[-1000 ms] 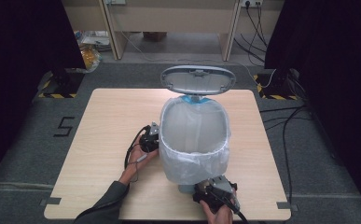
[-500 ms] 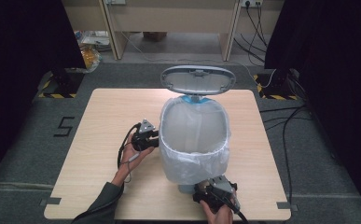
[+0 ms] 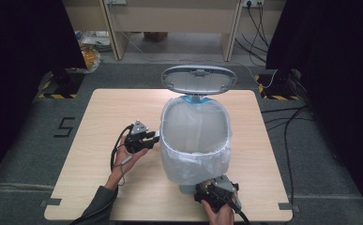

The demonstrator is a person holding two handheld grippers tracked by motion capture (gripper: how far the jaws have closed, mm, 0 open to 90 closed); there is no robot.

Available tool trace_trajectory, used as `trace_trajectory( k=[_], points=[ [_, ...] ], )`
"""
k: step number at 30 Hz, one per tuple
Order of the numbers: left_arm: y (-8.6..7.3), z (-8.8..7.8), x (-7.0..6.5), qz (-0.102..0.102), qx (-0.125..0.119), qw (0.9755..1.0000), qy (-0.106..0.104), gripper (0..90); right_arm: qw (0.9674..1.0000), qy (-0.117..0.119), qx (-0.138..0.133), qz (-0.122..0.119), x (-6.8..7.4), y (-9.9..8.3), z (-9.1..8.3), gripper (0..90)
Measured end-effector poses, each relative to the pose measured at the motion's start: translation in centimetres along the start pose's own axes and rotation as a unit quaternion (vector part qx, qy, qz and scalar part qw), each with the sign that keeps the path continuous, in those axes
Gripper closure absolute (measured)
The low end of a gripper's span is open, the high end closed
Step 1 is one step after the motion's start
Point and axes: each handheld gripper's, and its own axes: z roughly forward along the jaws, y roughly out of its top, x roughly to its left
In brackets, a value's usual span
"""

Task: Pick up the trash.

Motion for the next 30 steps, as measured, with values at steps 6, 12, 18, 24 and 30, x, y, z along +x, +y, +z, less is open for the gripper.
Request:
trace_trajectory(
  k=[6,12,18,24,30],
  points=[
    [-0.2,-0.9,0.2,0.002,0.001,1.0000,0.004,66.5,0.9999,-0.003,0.012,-0.003,0.0,0.7,0.4,0.8],
    [-0.2,-1.9,0.3,0.002,-0.005,1.0000,0.006,66.6,0.9999,-0.006,0.014,-0.005,-0.1,1.5,1.4,0.8],
    [0.0,-2.8,0.4,0.001,-0.014,0.9999,0.005,66.6,0.9999,-0.008,0.012,-0.003,-0.1,2.3,2.5,0.9],
    [-0.1,-3.0,0.4,-0.002,-0.009,1.0000,-0.001,66.6,0.9998,-0.007,0.010,-0.015,-0.3,2.7,3.0,0.9],
    [0.0,-3.4,0.5,-0.008,-0.010,0.9999,-0.003,66.6,0.9998,-0.003,0.008,-0.018,-0.4,3.0,3.3,0.9]
  ],
)
